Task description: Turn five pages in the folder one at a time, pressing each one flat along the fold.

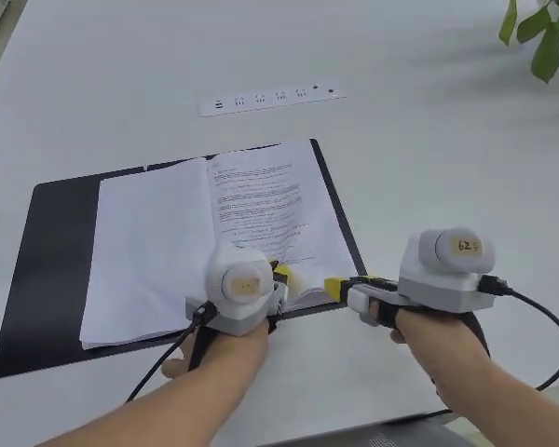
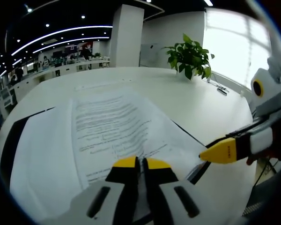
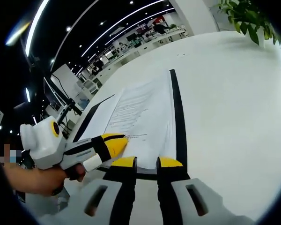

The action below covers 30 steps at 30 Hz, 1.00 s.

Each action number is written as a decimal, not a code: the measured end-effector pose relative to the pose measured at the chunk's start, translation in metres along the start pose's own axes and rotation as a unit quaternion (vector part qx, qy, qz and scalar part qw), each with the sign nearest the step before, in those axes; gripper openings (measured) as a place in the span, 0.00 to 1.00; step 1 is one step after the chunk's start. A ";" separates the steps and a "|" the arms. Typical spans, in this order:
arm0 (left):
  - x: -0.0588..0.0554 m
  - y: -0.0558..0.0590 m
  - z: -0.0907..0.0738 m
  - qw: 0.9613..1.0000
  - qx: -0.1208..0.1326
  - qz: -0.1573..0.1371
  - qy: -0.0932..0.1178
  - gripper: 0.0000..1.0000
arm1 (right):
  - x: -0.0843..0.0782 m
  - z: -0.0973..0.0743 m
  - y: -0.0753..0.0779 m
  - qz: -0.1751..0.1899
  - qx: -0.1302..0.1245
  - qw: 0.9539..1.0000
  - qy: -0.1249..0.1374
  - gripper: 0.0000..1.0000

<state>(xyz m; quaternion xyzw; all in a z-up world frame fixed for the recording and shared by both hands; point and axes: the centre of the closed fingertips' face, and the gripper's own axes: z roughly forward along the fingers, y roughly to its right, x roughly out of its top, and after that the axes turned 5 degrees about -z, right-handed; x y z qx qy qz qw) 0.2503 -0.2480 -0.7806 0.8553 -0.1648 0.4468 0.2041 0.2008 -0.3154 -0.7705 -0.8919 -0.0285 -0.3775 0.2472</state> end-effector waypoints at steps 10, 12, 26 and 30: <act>0.001 -0.002 -0.008 0.999 -0.022 0.003 -0.027 0.10 | 0.006 -0.008 0.006 -0.002 -0.018 1.000 0.014 0.00; 0.003 -0.007 -0.015 0.999 -0.017 0.010 -0.026 0.14 | 0.013 -0.012 0.002 -0.003 -0.014 1.000 0.026 0.00; 0.039 -0.031 -0.078 0.999 -0.017 -0.004 0.030 0.21 | 0.068 -0.017 -0.083 -0.024 0.077 0.992 0.094 0.00; 0.041 -0.048 -0.102 0.999 -0.006 -0.013 0.044 0.22 | 0.074 -0.008 -0.116 -0.033 0.101 0.989 0.098 0.00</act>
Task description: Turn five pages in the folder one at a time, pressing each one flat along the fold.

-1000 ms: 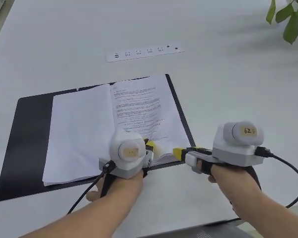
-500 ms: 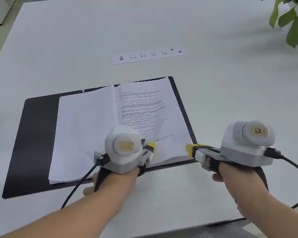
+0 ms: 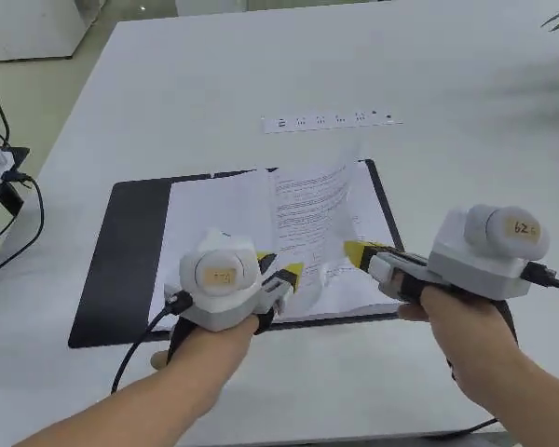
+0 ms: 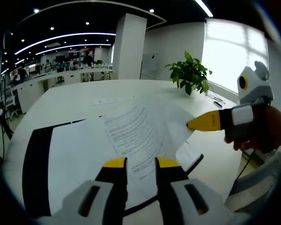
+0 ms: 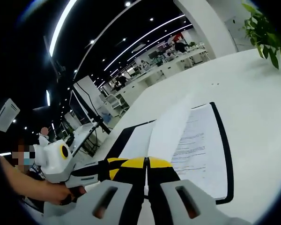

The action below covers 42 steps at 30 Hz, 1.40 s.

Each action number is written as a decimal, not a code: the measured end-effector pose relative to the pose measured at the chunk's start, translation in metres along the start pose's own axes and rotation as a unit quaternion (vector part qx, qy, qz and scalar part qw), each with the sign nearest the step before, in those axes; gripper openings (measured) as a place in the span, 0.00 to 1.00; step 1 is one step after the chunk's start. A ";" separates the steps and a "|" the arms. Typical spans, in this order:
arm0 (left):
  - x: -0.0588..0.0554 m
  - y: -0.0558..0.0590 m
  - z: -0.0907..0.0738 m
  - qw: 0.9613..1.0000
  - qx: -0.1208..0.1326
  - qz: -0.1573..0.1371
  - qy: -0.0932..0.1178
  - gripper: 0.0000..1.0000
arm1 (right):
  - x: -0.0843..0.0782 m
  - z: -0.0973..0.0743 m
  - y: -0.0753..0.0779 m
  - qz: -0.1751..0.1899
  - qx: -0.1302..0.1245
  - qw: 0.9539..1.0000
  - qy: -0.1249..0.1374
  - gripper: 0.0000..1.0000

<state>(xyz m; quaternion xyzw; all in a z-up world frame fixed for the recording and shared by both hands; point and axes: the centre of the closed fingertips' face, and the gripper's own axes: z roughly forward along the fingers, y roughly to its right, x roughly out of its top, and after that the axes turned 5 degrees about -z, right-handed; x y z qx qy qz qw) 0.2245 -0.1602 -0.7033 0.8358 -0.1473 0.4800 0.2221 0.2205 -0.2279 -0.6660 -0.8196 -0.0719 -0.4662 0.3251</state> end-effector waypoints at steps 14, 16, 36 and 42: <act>-0.012 -0.072 -0.077 0.998 0.061 -0.030 0.018 0.23 | -0.015 0.054 -0.075 -0.029 0.059 0.997 -0.032 0.00; -0.013 -0.080 -0.087 0.997 0.068 -0.033 0.020 0.22 | -0.019 0.062 -0.083 -0.031 0.065 0.997 -0.039 0.00; -0.032 -0.136 -0.136 0.992 0.106 -0.067 0.014 0.24 | -0.092 0.132 -0.132 -0.055 0.087 0.984 -0.142 0.00; -0.040 -0.146 -0.142 0.991 0.113 -0.078 0.008 0.24 | -0.123 0.150 -0.139 -0.063 0.091 0.977 -0.182 0.00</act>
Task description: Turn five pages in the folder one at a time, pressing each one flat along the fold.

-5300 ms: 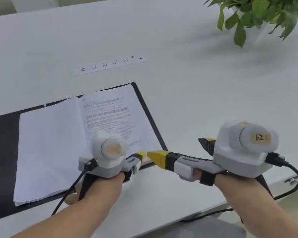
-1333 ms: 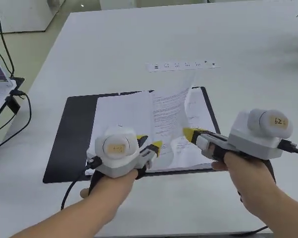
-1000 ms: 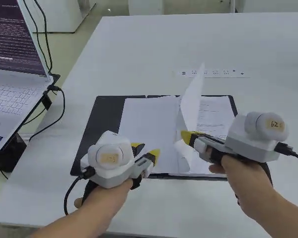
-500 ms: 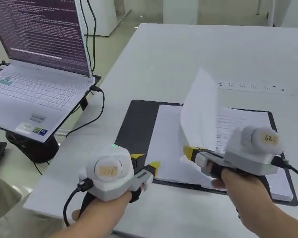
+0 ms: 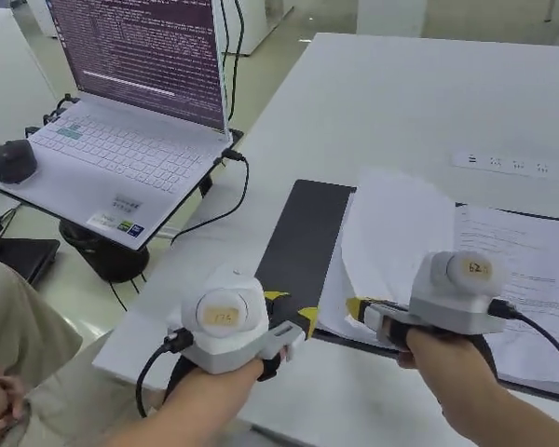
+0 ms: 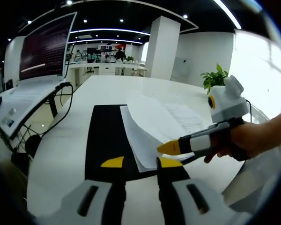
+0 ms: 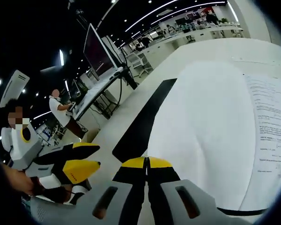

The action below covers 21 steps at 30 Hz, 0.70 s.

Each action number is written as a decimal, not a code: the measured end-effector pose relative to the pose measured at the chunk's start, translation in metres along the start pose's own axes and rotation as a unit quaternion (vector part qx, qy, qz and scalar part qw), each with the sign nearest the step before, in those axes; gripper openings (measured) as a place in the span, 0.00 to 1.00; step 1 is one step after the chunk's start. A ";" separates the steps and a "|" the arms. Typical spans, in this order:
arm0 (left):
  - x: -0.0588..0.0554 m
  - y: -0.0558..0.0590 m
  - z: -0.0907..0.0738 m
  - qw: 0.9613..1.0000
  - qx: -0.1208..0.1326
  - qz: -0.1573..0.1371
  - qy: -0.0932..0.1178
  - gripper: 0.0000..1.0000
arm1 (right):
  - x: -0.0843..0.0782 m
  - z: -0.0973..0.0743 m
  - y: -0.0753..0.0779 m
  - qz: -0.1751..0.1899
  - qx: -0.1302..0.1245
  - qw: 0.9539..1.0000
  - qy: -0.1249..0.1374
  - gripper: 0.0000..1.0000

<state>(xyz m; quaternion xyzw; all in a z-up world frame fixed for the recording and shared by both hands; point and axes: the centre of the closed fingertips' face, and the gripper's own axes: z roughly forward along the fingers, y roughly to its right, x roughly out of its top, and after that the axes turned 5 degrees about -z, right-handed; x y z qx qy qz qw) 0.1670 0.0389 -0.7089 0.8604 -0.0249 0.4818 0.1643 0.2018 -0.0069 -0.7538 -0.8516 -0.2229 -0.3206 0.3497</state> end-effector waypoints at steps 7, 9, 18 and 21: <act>-0.008 -0.008 -0.002 1.000 0.005 -0.005 -0.011 0.24 | -0.014 0.021 -0.004 0.006 -0.002 1.000 -0.023 0.00; -0.010 -0.012 -0.001 1.000 0.007 -0.006 -0.012 0.24 | -0.017 0.023 0.000 0.019 -0.003 0.999 -0.027 0.00; -0.014 -0.013 0.009 1.000 0.007 0.003 -0.024 0.24 | -0.015 0.021 0.000 0.060 0.039 0.997 0.014 0.13; -0.010 -0.009 0.015 1.000 0.006 0.005 -0.025 0.24 | -0.012 0.011 0.009 0.064 0.034 0.997 0.027 0.14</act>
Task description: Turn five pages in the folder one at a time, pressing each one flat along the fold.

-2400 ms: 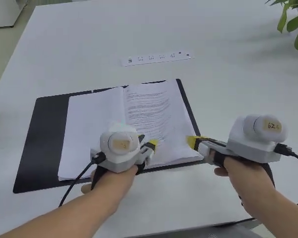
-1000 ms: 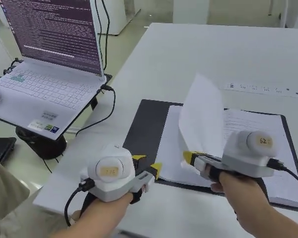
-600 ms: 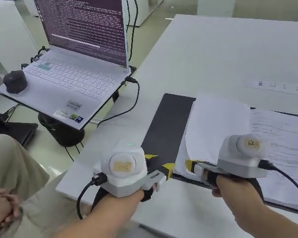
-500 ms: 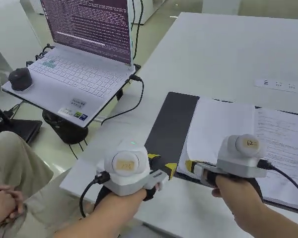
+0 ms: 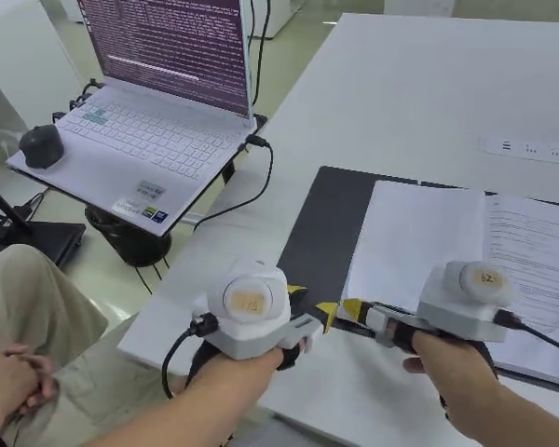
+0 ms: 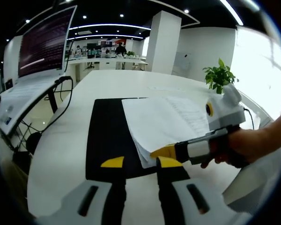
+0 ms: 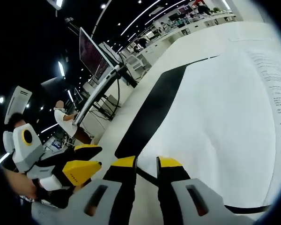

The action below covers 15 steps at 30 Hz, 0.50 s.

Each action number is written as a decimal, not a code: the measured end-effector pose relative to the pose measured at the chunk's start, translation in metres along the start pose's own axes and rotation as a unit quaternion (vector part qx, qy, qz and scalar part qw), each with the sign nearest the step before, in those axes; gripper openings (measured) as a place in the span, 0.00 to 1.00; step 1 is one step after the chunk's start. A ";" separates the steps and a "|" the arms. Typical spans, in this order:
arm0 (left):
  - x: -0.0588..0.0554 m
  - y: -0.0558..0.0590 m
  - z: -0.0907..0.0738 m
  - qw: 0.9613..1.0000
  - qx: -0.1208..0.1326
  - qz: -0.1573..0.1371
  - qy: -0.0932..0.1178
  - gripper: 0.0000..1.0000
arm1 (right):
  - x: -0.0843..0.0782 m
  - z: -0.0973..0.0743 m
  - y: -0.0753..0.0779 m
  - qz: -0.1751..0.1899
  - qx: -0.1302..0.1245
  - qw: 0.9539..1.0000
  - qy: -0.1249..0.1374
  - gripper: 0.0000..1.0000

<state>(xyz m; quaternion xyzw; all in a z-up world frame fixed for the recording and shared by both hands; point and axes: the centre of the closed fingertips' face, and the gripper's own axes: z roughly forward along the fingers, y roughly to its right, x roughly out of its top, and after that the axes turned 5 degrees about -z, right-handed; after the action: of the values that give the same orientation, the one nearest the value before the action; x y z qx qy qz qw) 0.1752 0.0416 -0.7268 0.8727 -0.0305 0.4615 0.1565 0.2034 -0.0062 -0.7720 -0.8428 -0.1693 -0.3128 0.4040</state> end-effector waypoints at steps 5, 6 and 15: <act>0.007 0.019 0.015 1.000 -0.013 0.018 0.001 0.24 | 0.027 -0.032 0.023 0.020 -0.007 0.999 0.047 0.12; 0.009 0.026 0.021 1.000 -0.019 0.024 0.002 0.24 | 0.034 -0.036 0.028 0.028 -0.008 0.998 0.058 0.12; -0.008 0.056 0.066 0.997 -0.039 0.064 -0.033 0.23 | 0.070 -0.068 0.078 0.062 -0.031 0.994 0.084 0.05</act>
<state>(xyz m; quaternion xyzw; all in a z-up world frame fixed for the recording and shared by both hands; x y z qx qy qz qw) 0.2119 -0.0320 -0.7537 0.8770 -0.1096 0.4399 0.1591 0.2710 -0.1053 -0.7379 -0.8345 -0.0719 -0.3619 0.4092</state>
